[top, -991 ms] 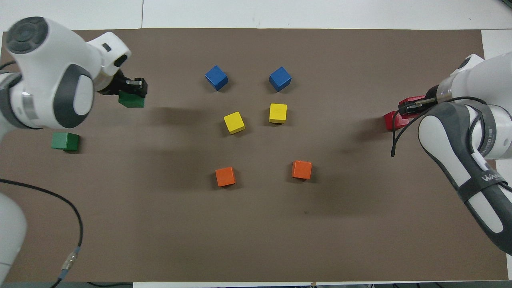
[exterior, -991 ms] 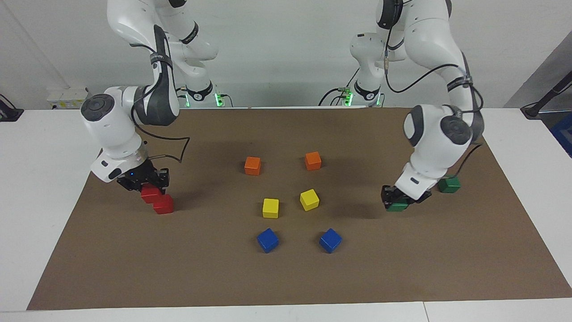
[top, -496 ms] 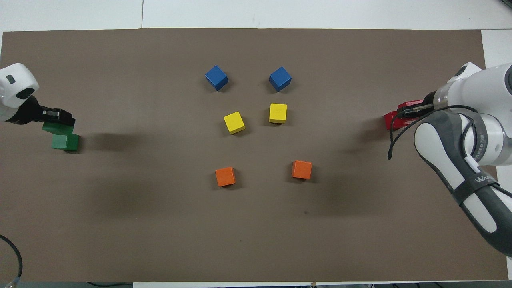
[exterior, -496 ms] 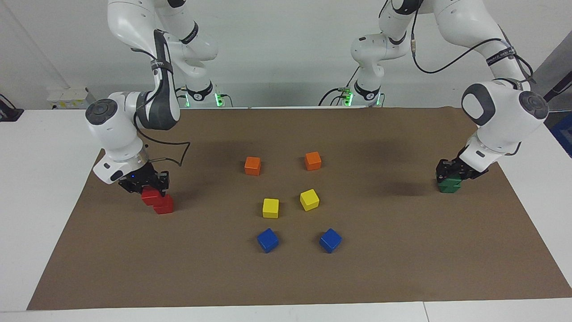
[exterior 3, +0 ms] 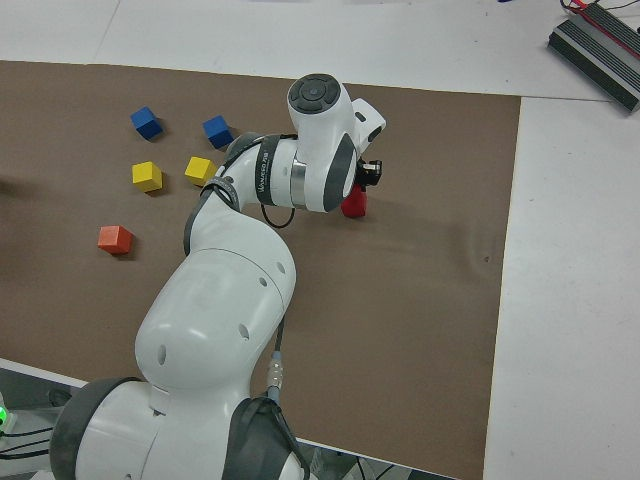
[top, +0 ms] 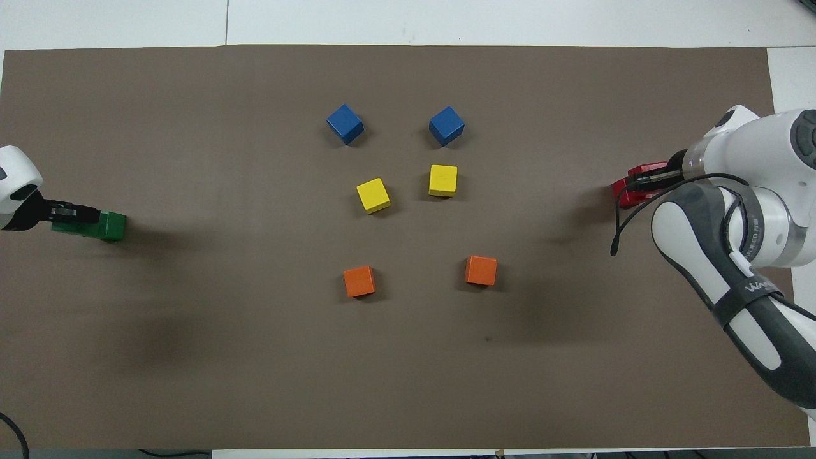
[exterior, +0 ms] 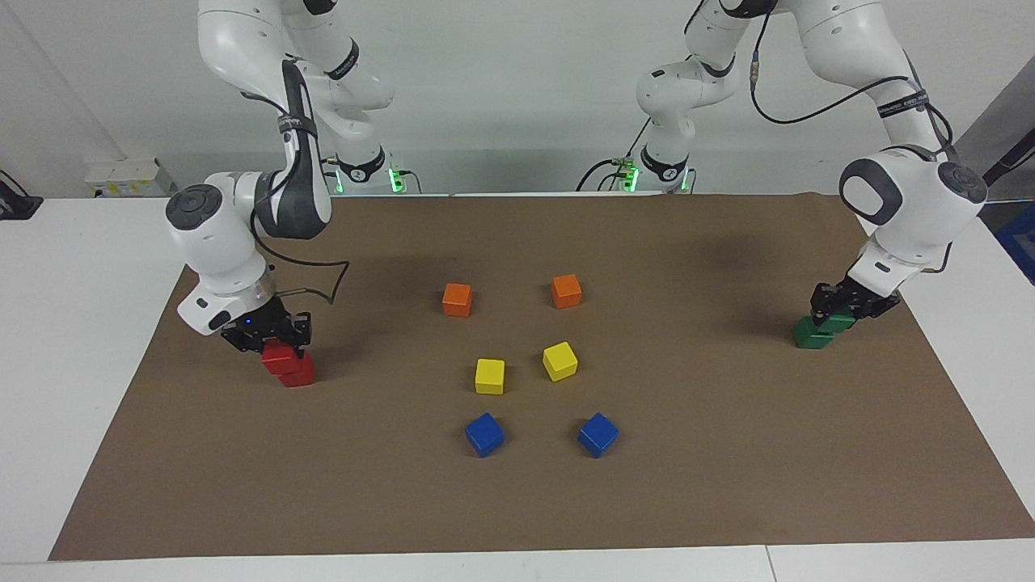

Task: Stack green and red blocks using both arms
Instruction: 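Open and raise the left gripper while the right gripper holds the red cube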

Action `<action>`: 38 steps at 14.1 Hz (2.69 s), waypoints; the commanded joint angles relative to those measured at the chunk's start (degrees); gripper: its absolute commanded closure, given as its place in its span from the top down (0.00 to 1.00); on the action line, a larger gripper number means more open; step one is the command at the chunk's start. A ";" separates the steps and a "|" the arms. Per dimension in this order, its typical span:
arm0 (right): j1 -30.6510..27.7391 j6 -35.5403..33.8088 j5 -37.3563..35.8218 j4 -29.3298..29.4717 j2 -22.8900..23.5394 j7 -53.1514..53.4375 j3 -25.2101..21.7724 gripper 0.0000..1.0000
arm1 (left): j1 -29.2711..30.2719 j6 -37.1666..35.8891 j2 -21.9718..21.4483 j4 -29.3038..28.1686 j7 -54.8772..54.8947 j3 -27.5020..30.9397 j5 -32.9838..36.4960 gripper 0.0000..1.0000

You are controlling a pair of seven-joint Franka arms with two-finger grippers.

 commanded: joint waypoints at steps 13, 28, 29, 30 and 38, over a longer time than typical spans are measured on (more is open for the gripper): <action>-0.39 2.29 0.16 -1.98 0.56 -1.57 0.41 0.00 | 0.99 6.33 -2.06 -6.27 0.64 -0.67 0.08 0.00; -0.48 3.43 -0.10 -1.80 1.09 -1.57 0.32 1.00 | 0.02 -14.13 -5.48 10.85 -5.82 -1.02 0.08 1.00; -0.57 3.43 -0.10 -1.80 1.09 -1.57 0.32 1.00 | -0.33 -15.45 -5.92 12.34 -11.43 -1.29 0.17 1.00; -0.57 3.43 -0.10 -1.71 1.09 -1.57 0.32 1.00 | -1.38 -16.51 -6.54 13.23 -15.23 -1.29 0.17 1.00; -0.13 -11.83 0.43 2.24 -7.59 -0.35 0.76 1.00 | -4.99 -30.31 -9.79 21.23 -27.49 -1.38 0.61 1.00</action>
